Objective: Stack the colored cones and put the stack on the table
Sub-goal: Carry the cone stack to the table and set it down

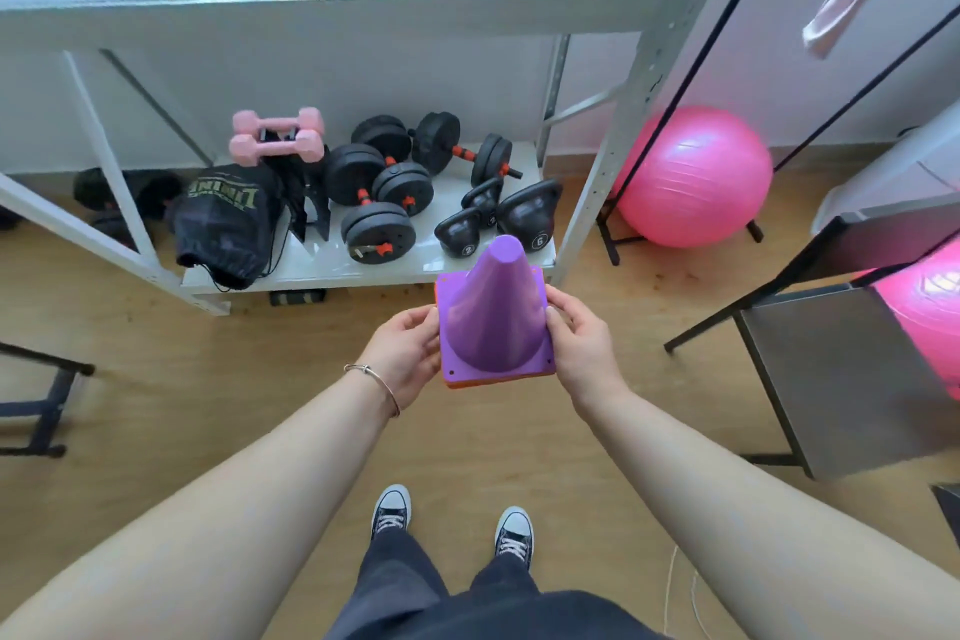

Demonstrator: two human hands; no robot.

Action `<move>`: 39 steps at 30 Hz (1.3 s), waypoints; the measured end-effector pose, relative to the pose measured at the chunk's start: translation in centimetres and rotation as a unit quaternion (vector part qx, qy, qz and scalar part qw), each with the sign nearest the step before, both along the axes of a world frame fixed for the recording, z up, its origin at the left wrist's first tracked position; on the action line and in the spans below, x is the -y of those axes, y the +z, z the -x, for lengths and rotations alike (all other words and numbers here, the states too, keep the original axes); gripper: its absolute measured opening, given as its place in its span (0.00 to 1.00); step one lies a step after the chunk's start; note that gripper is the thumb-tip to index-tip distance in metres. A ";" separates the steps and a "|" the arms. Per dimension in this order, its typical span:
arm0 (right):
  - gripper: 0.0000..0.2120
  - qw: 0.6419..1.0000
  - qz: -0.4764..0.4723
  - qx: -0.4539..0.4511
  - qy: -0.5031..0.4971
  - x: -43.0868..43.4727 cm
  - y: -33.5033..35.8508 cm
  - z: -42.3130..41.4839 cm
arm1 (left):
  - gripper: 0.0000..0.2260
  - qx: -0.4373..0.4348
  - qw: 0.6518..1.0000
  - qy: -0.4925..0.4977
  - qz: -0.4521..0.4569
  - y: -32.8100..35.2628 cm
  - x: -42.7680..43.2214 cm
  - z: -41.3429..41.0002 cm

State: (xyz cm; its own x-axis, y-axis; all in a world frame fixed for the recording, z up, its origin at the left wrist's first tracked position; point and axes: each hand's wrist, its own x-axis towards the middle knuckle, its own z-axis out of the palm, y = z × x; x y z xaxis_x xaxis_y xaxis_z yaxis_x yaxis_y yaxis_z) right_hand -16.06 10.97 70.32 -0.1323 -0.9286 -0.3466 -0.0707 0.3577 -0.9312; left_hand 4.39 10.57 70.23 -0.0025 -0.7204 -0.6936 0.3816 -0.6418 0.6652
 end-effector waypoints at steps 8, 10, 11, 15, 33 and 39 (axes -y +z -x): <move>0.18 0.994 0.073 -0.048 0.072 1.6 4.9 1.7 | 0.06 -0.001 0.998 0.042 0.044 5.1 -0.1 2.0; 0.18 0.993 0.074 -0.041 0.079 2.0 6.1 1.7 | 0.04 0.005 0.998 0.049 0.050 6.3 0.2 2.1; 0.19 0.993 0.074 -0.045 0.083 2.2 6.8 1.6 | 0.04 0.010 0.997 0.049 0.056 6.8 0.5 2.1; 0.25 0.988 0.092 -0.061 0.109 3.3 8.8 1.0 | 0.07 0.057 0.995 0.021 0.080 8.5 1.7 1.6; 0.21 0.989 0.115 -0.037 0.081 8.0 13.3 -11.3 | 0.16 0.125 0.976 0.014 0.179 12.1 7.6 -9.6; 0.22 0.988 0.115 -0.036 0.097 9.3 14.1 -14.7 | 0.15 0.081 0.976 -0.014 0.203 13.4 9.7 -13.1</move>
State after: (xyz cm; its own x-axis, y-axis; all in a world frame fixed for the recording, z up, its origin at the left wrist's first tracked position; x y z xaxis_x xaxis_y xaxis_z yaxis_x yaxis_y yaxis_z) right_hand -1.31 1.67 84.46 0.0389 -0.9921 -0.1190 -0.1854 0.1099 -0.9765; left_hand 17.49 0.83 83.61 0.0590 -0.9372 -0.3438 0.2370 -0.3214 0.9168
